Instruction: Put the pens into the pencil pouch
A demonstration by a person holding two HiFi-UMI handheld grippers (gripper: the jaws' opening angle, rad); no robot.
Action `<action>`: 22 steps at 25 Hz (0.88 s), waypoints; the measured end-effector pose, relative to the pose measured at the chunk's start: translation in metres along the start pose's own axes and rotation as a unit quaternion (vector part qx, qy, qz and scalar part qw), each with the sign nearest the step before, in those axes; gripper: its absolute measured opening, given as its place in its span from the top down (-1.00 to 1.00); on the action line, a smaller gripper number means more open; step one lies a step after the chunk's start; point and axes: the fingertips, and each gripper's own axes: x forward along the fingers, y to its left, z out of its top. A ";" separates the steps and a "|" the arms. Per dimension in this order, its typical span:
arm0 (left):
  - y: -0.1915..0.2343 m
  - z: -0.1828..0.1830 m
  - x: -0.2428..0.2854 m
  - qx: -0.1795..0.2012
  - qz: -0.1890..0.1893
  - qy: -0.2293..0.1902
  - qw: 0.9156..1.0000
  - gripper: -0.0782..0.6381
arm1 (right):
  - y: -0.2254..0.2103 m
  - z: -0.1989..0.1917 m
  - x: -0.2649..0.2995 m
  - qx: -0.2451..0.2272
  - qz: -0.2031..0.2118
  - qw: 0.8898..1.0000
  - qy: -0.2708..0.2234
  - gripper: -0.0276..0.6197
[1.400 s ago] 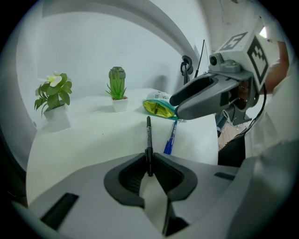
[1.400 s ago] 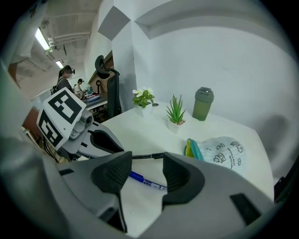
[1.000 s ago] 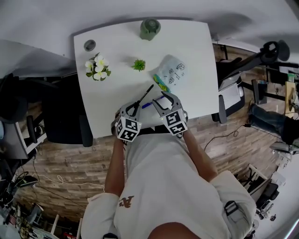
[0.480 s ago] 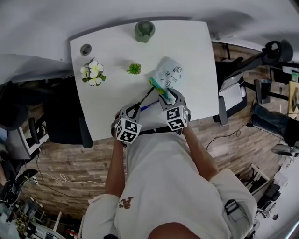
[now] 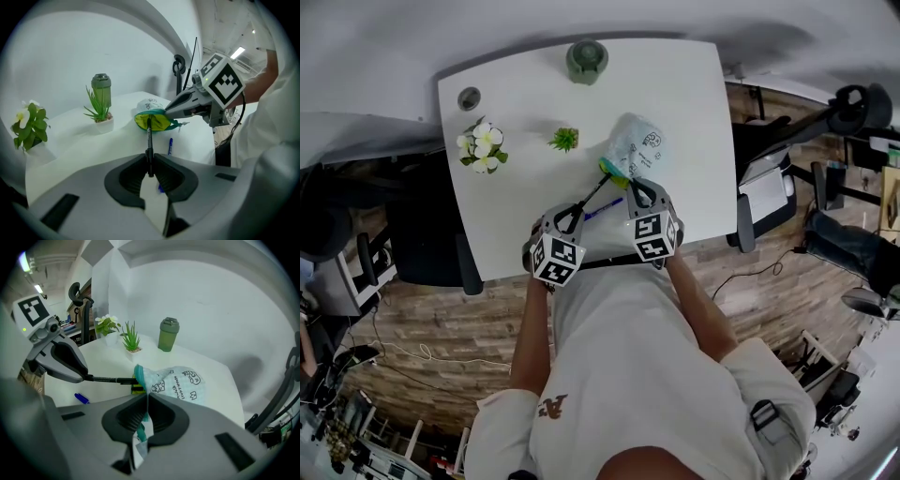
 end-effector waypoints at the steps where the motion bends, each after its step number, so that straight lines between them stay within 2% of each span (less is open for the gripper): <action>1: 0.000 0.004 0.001 0.001 -0.001 -0.003 1.000 0.64 | 0.000 0.001 -0.002 0.001 0.001 1.000 -0.002 0.87; 12: -0.006 0.045 0.025 0.020 -0.021 -0.012 1.000 0.64 | 0.005 0.006 -0.012 -0.001 0.021 1.000 -0.011 0.87; 22: -0.013 0.074 0.050 0.018 -0.041 -0.030 0.999 0.64 | 0.007 0.007 -0.013 -0.001 0.030 0.999 -0.018 0.87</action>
